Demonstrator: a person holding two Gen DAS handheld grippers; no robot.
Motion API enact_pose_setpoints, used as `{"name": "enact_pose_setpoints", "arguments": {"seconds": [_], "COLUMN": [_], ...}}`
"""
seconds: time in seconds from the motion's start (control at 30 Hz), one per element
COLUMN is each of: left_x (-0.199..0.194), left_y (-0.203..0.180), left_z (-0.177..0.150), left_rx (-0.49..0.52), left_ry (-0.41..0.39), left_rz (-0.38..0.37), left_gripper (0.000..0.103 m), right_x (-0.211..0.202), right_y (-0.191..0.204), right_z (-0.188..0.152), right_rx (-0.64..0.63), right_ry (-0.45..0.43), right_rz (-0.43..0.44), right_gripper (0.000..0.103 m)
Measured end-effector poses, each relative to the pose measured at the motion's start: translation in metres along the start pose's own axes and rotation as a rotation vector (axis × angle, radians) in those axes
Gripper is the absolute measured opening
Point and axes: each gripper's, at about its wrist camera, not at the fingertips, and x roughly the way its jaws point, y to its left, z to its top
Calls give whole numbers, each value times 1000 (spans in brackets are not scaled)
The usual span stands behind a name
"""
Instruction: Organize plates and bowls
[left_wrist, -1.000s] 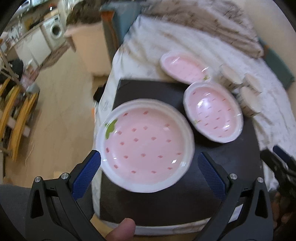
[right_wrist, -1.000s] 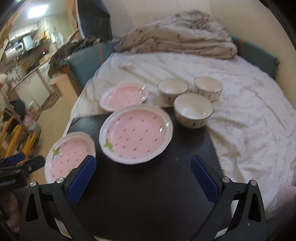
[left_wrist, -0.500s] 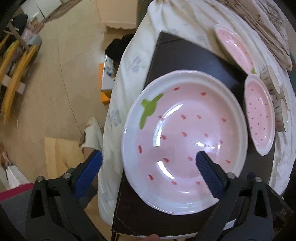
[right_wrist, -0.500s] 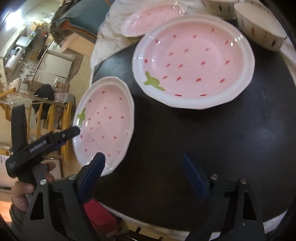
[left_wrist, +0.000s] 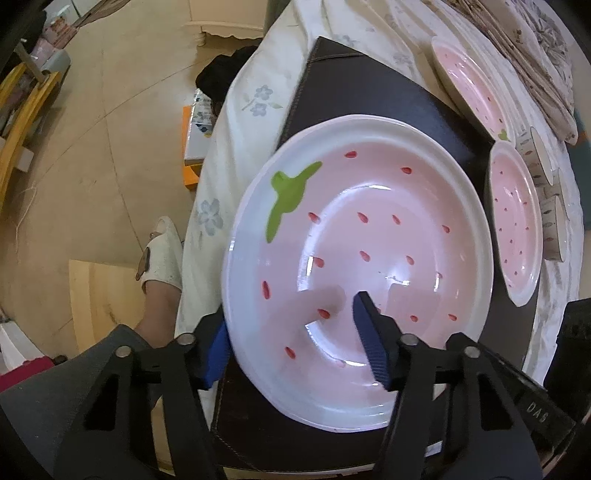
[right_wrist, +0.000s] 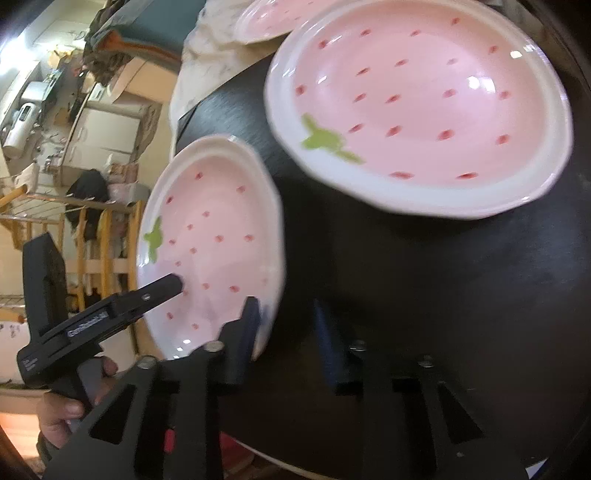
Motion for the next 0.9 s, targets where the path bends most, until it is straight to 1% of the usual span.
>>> {"name": "enact_pose_setpoints", "arguments": {"seconds": [0.03,0.07,0.1,0.13,0.17,0.23,0.27,0.33,0.37,0.47,0.57,0.7,0.8,0.9], "left_x": [1,1,1,1,0,0,0,1,2,4,6,7,9,11], "left_y": [2,2,0,0,-1,0,1,-2,-6,-19,-29,-43,-50,-50], "left_z": [1,0,0,0,0,-1,-2,-6,-9,-20,-33,-45,-47,-44], "left_rx": [-2,-1,1,4,10,4,2,5,23,81,122,189,217,214], "left_ry": [0,-1,-2,-2,-1,5,11,39,47,61,92,106,105,106], "left_rz": [5,10,16,21,29,43,45,22,19,40,25,23,23,9], "left_gripper": [49,48,47,46,46,37,36,35,35,35,37,38,38,38], "right_x": [3,5,7,9,10,9,8,5,3,-4,-17,-29,-38,-39], "right_y": [3,7,10,13,15,15,14,11,10,4,-11,-32,-40,-41], "right_z": [0,1,1,0,0,-4,-5,-10,-14,-29,-42,-57,-61,-56], "right_rx": [-9,-21,-33,-46,-50,-51,-50,-46,-43,-20,16,55,70,83], "right_ry": [4,5,5,1,-9,-33,-40,-38,-32,-27,-14,21,27,36], "right_rz": [5,9,6,-17,-30,-31,-25,-25,-28,-40,-45,-58,-74,-76], "right_gripper": [25,19,16,14,14,13,12,12,12,12,12,13,13,13]}}
